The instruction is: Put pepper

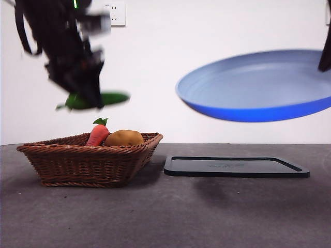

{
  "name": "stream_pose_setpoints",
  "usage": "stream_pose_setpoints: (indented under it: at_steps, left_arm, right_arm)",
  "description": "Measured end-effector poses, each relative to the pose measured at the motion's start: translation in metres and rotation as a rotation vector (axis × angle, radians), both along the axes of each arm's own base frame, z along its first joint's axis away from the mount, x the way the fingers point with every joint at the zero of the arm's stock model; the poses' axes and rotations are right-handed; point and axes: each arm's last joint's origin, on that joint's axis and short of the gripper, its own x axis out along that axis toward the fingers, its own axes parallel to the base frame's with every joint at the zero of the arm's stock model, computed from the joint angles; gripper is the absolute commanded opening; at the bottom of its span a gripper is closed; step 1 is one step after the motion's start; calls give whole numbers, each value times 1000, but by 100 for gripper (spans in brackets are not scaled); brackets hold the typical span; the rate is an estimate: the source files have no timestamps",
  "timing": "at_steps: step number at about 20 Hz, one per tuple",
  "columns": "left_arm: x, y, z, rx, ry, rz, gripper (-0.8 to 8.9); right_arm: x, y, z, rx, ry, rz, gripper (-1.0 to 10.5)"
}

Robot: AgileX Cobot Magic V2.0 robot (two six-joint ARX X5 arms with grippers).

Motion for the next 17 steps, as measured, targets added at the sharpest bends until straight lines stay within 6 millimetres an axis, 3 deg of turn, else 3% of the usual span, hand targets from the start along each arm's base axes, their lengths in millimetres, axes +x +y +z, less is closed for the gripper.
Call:
stream_pose_setpoints:
  at_steps: [4, 7, 12, 17]
  left_arm:
    - [-39, -10, 47, -172, -87, -117, 112]
    - [-57, -30, 55, -221, -79, -216, 112]
    - [-68, -70, 32, -175, 13, -334, 112]
    - [-50, -93, -12, -98, 111, -335, 112]
  right_arm:
    - [35, 10, -23, 89, 75, -7, 3]
    - [57, 25, -38, 200, 107, 13, 3]
    - [67, 43, -49, 270, 159, 5, 3]
    - [66, 45, -50, 267, 186, -10, 3]
